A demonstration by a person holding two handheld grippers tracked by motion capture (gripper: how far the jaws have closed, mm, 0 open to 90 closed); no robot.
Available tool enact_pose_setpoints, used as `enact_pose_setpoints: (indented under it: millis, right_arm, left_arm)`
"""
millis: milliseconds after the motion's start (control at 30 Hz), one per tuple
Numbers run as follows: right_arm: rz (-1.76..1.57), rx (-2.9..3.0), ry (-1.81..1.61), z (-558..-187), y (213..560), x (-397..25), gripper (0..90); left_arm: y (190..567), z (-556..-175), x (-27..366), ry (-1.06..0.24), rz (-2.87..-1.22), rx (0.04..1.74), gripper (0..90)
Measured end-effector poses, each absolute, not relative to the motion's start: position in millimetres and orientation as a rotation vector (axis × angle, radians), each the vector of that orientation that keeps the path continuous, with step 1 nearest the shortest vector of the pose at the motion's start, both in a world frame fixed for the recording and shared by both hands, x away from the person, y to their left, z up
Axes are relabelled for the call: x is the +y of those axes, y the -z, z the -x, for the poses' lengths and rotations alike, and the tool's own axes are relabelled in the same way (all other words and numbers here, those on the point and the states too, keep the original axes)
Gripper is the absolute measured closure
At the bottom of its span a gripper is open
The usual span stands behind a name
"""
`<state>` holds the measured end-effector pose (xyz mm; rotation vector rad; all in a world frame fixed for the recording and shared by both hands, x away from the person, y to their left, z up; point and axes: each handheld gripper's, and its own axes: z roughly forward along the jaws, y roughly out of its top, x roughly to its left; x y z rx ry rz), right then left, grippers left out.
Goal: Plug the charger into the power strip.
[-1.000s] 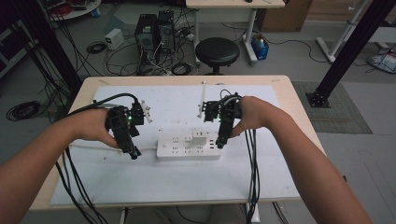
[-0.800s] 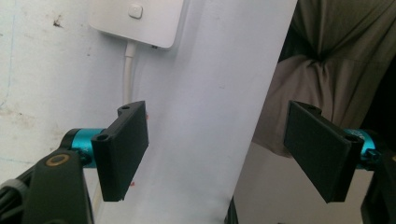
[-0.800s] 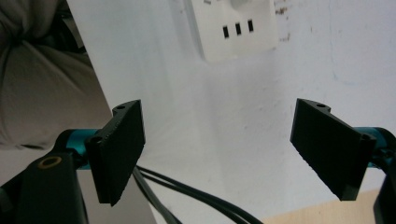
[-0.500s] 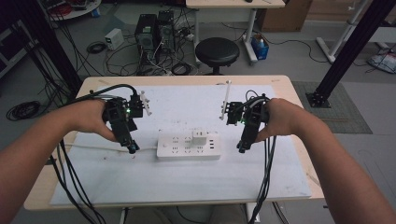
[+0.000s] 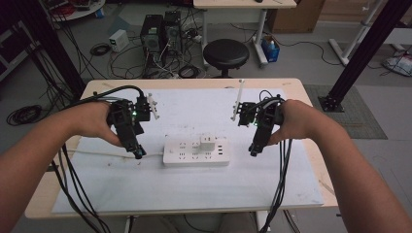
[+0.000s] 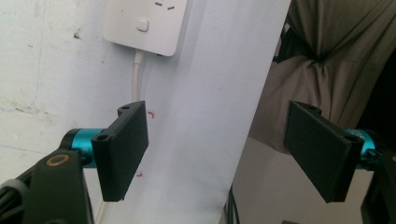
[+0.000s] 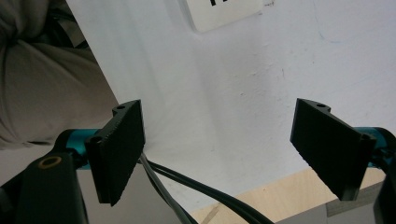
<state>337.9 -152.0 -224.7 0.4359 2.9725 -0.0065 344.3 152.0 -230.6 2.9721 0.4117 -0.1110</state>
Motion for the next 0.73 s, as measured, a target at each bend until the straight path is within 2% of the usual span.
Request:
enact_pose_setpoints:
  millis: [733]
  right_arm:
    - [-0.445, 2.977, 0.025, -337.1, 225.6, -152.3, 17.5]
  left_arm:
    - [230.2, -344.2, 150.3, 0.107, -2.967, 0.413, 22.6]
